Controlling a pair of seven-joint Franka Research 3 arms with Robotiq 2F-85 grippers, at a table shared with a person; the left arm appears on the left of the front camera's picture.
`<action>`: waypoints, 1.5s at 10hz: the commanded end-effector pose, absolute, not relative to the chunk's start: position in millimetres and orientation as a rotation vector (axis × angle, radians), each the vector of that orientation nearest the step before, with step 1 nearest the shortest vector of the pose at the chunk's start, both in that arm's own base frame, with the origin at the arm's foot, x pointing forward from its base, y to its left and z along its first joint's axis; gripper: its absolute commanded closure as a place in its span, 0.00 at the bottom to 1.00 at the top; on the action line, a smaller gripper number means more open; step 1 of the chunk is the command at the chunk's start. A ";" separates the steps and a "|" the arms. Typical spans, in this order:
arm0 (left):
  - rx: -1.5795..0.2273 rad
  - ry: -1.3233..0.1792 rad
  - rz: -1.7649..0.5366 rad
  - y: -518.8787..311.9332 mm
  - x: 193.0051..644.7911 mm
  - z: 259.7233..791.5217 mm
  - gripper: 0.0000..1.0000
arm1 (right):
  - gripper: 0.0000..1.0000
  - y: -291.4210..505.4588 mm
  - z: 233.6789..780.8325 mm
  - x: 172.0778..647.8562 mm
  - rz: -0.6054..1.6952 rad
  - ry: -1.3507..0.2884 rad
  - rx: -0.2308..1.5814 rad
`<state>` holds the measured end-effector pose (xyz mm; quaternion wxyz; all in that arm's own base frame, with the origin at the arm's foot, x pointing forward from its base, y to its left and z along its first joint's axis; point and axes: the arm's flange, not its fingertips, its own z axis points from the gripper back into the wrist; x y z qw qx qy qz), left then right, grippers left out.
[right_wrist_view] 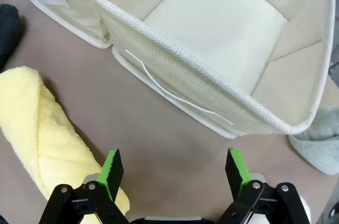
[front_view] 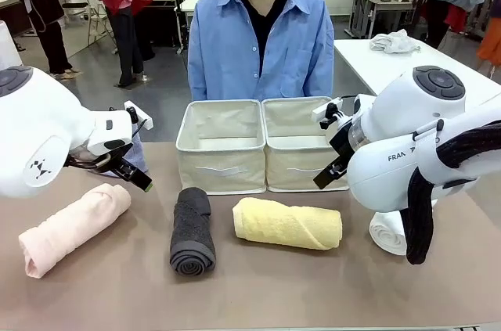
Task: Sort the towels based on their folding style.
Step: Pick up one triangle-folded towel and place it in the left Fabric basket.
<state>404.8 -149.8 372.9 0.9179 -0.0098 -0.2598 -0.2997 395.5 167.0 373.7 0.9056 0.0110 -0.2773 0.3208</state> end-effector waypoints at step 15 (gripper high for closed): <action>-0.020 -0.534 -0.616 -149.8 404.8 372.9 0.00 | 0.00 167.0 373.7 395.5 0.662 -0.573 0.023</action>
